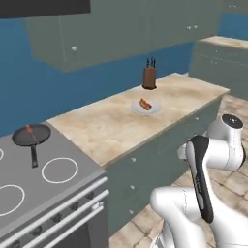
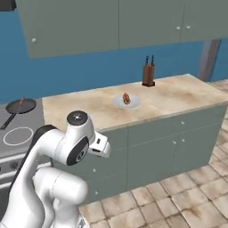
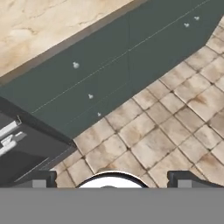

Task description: Place the cold items (bell pepper and orange) from the fridge in one tupperware on the dining counter. Place the warm items (kebab skewer and hot dog) in the stove area in another tupperware.

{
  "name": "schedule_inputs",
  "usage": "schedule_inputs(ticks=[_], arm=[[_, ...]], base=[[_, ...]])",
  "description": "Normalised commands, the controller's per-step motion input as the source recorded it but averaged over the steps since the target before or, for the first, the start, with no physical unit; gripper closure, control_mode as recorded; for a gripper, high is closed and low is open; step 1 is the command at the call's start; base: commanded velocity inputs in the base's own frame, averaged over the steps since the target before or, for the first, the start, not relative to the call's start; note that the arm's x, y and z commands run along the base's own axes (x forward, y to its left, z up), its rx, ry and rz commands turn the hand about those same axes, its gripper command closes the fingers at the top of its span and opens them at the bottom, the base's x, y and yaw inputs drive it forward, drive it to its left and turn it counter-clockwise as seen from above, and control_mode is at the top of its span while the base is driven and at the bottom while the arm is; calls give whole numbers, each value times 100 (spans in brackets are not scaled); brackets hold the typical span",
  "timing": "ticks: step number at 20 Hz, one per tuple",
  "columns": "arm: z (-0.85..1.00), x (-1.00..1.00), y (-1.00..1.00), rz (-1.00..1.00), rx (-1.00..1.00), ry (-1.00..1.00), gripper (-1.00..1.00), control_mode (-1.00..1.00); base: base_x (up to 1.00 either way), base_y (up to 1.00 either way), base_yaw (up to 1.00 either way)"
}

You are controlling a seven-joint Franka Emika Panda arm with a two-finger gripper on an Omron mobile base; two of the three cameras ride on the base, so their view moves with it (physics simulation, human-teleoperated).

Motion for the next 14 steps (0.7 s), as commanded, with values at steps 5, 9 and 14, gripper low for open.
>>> schedule_inputs(ticks=[5, 9, 14], arm=[[0, 0, 0, 0, 0, 0, -100, 100], [0, 0, 0, 0, 0, 0, -100, 100], [0, 0, 0, 0, 0, 0, -100, 100]], base=[[16, -94, 61], [11, -100, 55], [24, -85, 46]])
